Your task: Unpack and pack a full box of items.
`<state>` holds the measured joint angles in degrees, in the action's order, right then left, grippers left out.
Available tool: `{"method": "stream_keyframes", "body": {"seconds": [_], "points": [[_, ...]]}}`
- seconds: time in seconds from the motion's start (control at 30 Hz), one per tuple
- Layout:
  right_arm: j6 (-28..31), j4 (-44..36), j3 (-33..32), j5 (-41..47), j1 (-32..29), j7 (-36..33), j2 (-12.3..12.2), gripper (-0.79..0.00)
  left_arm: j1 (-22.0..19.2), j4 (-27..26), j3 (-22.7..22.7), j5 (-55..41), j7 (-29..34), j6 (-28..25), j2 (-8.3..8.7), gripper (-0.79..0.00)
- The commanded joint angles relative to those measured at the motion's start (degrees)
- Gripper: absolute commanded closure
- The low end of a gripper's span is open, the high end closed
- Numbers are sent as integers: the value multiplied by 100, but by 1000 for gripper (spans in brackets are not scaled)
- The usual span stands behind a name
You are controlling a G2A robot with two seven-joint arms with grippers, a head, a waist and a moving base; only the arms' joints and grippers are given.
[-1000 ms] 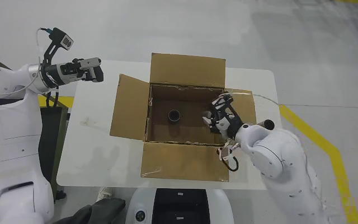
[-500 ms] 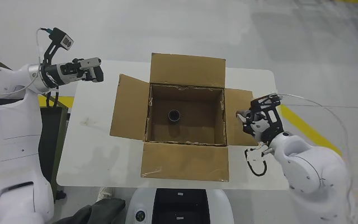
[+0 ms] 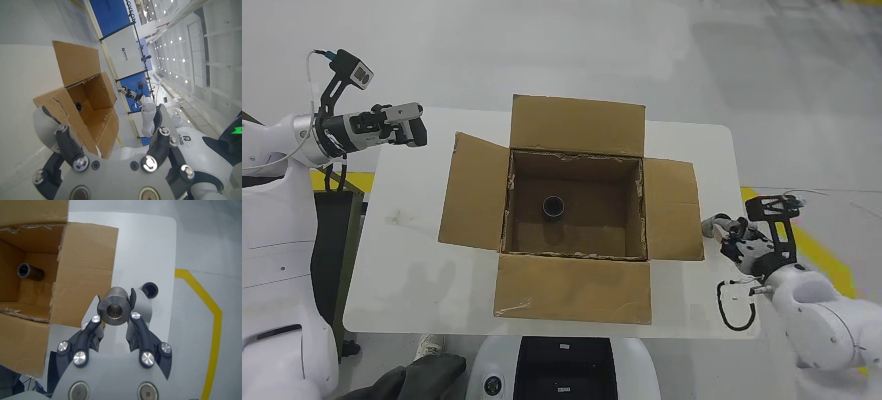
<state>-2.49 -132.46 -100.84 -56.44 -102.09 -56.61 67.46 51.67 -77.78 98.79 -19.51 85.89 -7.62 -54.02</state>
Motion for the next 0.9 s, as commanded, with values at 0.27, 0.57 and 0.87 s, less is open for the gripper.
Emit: {"method": "stream_keyframes", "body": {"seconds": [0.27, 0.57, 0.87], "points": [[155, 655, -254, 351, -118, -32, -24, 0, 0, 0, 0, 0, 0, 0, 0, -785], [194, 1243, -129, 377, 146, -176, -59, 0, 0, 0, 0, 0, 0, 0, 0, -785], [-99, 1803, 177, 113, 448, -286, -74, 0, 0, 0, 0, 0, 0, 0, 0, -785]]}}
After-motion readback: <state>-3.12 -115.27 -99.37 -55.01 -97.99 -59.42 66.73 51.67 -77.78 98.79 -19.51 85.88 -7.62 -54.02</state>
